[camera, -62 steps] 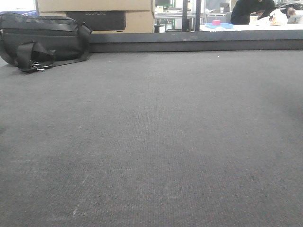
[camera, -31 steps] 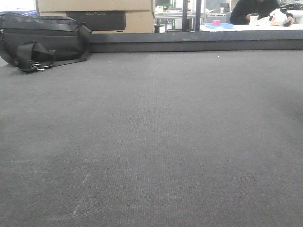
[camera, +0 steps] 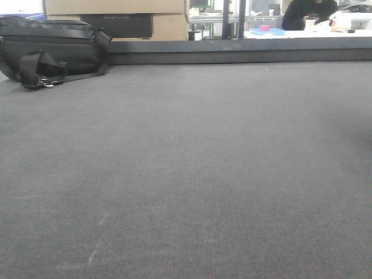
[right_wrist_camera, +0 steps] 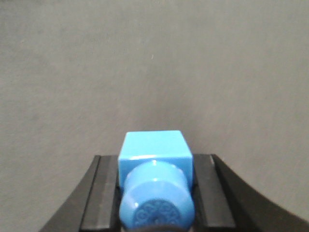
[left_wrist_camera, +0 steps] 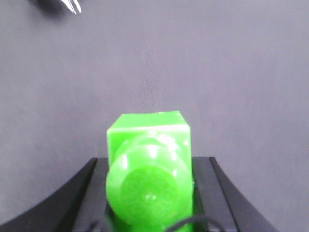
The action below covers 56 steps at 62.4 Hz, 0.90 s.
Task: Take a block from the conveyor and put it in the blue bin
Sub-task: 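Lift both held blocks up off the conveyor belt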
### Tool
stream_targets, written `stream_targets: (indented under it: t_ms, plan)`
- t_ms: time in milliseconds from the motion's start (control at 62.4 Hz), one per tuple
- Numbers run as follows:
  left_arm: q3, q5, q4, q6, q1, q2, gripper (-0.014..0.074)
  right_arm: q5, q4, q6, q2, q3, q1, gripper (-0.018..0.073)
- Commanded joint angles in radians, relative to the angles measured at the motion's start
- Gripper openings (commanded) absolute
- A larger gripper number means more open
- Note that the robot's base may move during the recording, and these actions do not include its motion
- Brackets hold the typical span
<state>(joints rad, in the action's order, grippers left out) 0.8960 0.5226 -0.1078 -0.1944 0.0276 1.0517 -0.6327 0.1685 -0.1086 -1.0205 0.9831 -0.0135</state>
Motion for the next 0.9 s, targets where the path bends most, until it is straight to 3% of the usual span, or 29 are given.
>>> stream_targets:
  t_ms: [0,96,257,529,882]
  plan:
    - [-0.104,-0.118,-0.021,0.027,0.005,-0.117,-0.0111,0.128,0.001,-0.041,0.045,-0.062,0.002,-0.0162]
    - [-0.213,-0.221,-0.021,0.07,0.005,-0.219,-0.0111,0.252,0.001,-0.041,0.112,-0.159,0.002,-0.0162]
    - [-0.368,-0.344,-0.021,0.205,-0.056,-0.363,-0.0111,0.401,0.001,-0.041,0.244,-0.332,0.002,-0.0162]
    - [-0.437,-0.337,-0.018,0.207,-0.161,-0.552,-0.0111,0.349,0.001,-0.041,0.469,-0.44,0.002,-0.0162]
    - [-0.437,-0.337,-0.018,0.207,-0.165,-0.643,-0.0111,0.349,0.001,-0.041,0.696,-0.438,0.002,-0.0162]
